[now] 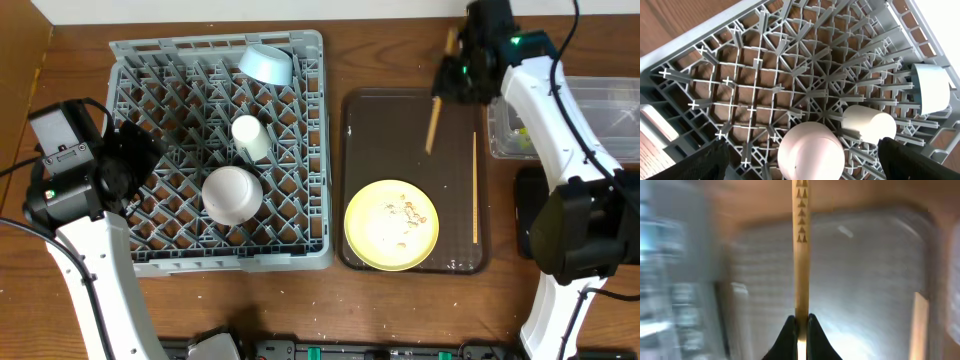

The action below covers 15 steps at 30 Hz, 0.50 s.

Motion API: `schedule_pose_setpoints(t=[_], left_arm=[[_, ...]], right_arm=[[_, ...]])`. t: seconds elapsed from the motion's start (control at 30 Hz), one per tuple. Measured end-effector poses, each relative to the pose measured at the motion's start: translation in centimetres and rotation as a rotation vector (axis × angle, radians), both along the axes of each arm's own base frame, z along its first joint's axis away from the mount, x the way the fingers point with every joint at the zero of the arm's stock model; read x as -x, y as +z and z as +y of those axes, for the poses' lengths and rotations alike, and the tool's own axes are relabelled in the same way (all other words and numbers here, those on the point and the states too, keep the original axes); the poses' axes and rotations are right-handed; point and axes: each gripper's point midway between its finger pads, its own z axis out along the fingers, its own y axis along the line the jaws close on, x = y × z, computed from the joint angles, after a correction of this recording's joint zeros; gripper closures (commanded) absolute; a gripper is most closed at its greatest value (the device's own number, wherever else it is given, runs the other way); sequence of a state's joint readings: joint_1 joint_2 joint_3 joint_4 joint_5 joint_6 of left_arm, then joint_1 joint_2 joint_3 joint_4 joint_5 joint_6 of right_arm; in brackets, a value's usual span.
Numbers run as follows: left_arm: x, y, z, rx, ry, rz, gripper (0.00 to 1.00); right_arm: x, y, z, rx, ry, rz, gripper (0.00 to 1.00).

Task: Sort waste into correct bins and load items into the dishwasher
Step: 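Lift the chopstick and place it upright at the rack's right edge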

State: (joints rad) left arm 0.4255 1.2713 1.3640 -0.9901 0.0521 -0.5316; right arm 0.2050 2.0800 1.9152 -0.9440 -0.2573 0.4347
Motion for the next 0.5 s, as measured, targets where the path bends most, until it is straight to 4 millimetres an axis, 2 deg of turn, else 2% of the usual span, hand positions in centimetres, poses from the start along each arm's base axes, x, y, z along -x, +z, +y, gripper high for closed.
schedule_pose_setpoints(t=[0.13, 0.3, 0.33, 0.37, 0.43, 0.5], left_arm=[[0.0, 0.0, 0.0, 0.0, 0.0, 0.001, 0.04], [0.0, 0.0, 0.0, 0.0, 0.0, 0.001, 0.04], [0.0, 0.0, 0.0, 0.001, 0.0, 0.001, 0.04], [0.0, 0.0, 0.0, 0.0, 0.0, 0.0, 0.04], [0.0, 0.0, 0.0, 0.0, 0.0, 0.0, 0.04], [0.0, 0.0, 0.0, 0.0, 0.0, 0.001, 0.04]], right_arm=[[-1.7, 2.7, 3.9, -0.126, 0.068, -0.114, 0.99], [-0.9, 5.2, 13.0, -0.234, 0.225, -0.238, 0.99], [-0.1, 5.4, 15.4, -0.249, 0.268, -0.254, 0.99], [0.5, 5.3, 16.9, -0.255, 0.293, -0.257, 0.99], [2.7, 4.1, 20.5, -0.252, 0.344, -0.23, 0.99], [3.8, 2.8, 22.4, -0.237, 0.363, -0.207, 0.99]])
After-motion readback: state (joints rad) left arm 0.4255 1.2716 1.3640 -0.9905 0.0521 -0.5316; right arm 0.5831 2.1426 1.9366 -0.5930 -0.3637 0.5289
